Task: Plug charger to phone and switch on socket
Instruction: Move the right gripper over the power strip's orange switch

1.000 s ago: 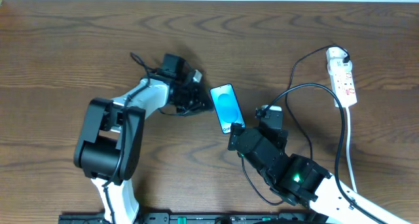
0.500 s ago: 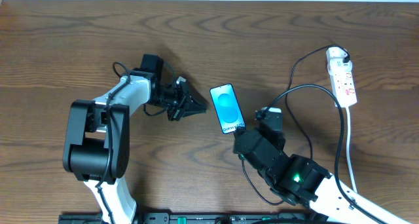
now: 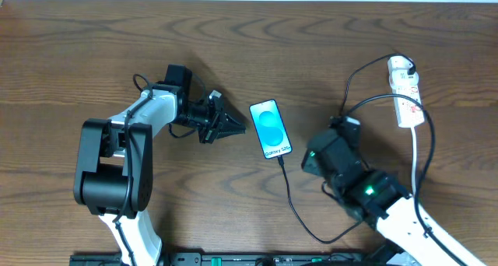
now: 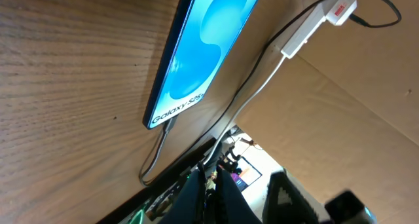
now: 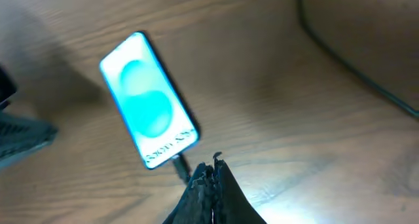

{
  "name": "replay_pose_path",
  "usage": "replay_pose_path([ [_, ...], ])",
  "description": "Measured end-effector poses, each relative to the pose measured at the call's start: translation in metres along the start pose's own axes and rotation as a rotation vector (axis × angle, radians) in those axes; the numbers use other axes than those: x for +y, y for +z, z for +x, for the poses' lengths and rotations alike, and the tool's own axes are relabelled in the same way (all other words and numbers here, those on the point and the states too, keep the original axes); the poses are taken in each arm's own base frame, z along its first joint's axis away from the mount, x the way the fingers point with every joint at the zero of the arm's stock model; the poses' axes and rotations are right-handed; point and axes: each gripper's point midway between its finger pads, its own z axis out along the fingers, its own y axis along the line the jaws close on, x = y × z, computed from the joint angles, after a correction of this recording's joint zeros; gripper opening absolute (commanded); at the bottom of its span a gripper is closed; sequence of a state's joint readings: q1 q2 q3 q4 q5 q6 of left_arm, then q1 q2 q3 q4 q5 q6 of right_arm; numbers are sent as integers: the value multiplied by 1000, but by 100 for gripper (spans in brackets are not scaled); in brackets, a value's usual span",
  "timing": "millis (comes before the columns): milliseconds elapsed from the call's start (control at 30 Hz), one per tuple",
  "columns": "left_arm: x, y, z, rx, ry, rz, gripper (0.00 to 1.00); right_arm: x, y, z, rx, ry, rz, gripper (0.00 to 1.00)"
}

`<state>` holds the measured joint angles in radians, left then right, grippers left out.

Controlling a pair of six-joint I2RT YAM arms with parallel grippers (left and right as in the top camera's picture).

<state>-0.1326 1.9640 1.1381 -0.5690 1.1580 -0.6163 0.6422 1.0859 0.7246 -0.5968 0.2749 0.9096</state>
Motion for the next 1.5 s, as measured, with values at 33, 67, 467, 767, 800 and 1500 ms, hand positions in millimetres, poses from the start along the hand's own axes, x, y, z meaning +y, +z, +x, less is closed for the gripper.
replay_pose_path([
  [33, 0, 0, 0, 0, 1, 0, 7, -11, 2, -3, 20, 34, 23, 1],
  [67, 0, 0, 0, 0, 4, 0, 7, -17, 4, -5, 27, 56, 37, 1],
  [467, 0, 0, 0, 0, 11, 0, 7, -97, -3, -35, 99, 335, 193, 1],
  [767, 0, 0, 0, 0, 11, 1, 7, -128, -16, -65, 46, 425, 247, 1],
  [800, 0, 0, 0, 0, 11, 1, 7, -131, -16, -66, 53, 432, 258, 1],
  [1500, -1, 0, 1, 5, 11, 6, 7, -159, 35, -139, 210, 458, 410, 1],
])
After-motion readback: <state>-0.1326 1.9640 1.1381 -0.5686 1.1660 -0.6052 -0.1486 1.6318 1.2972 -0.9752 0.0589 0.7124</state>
